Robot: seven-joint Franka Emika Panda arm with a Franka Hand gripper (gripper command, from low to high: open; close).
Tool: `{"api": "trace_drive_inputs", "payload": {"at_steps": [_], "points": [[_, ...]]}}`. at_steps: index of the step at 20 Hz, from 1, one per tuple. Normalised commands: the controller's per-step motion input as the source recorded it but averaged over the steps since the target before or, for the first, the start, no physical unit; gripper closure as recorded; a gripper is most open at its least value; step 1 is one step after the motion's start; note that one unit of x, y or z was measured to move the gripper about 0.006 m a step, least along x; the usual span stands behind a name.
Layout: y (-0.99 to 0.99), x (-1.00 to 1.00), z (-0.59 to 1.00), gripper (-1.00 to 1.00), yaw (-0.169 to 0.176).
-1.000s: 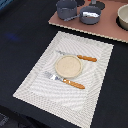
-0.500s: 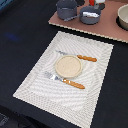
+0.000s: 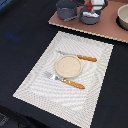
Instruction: Place the fish, sausage, and tomato into the frying pan.
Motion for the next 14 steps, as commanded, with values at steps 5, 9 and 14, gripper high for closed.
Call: {"api": "trace_drive_inputs", "payload": {"at_steps": [5,9,14], "points": [[0.48,0.42,0.52,-1.00,-0.023],[0.41,0.39,0.98,-1.00,-0.036],[0.24,0.27,0.95,-1.00,-0.006]]}}
